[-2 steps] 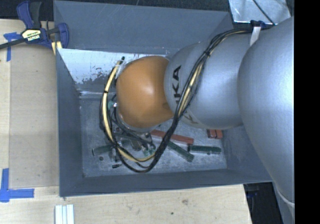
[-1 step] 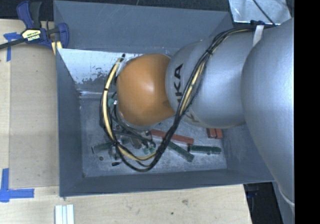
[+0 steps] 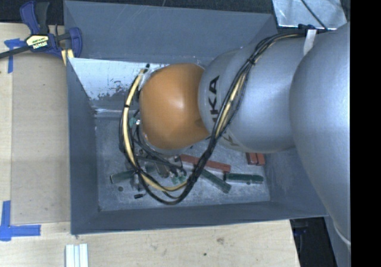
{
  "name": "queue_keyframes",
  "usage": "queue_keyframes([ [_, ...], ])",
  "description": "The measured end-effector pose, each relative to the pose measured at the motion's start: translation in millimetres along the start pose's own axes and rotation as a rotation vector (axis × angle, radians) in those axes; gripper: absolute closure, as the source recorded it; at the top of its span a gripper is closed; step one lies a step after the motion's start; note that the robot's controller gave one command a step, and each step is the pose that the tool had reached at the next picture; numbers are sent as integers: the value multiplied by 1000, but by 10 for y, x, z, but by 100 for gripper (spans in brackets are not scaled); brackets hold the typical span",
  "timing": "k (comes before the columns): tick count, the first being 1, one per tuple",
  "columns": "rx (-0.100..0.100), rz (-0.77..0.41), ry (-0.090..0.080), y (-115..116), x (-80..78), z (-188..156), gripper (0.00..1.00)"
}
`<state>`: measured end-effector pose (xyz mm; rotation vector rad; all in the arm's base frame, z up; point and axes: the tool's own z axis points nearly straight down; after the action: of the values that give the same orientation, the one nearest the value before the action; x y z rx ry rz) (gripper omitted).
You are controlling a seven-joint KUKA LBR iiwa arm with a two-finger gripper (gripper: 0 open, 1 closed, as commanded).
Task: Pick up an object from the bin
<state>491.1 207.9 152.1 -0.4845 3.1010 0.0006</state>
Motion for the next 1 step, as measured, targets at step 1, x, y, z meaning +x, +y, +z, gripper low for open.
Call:
queue_keyframes([
  [1, 0, 0, 1, 0, -5, -91, 100],
])
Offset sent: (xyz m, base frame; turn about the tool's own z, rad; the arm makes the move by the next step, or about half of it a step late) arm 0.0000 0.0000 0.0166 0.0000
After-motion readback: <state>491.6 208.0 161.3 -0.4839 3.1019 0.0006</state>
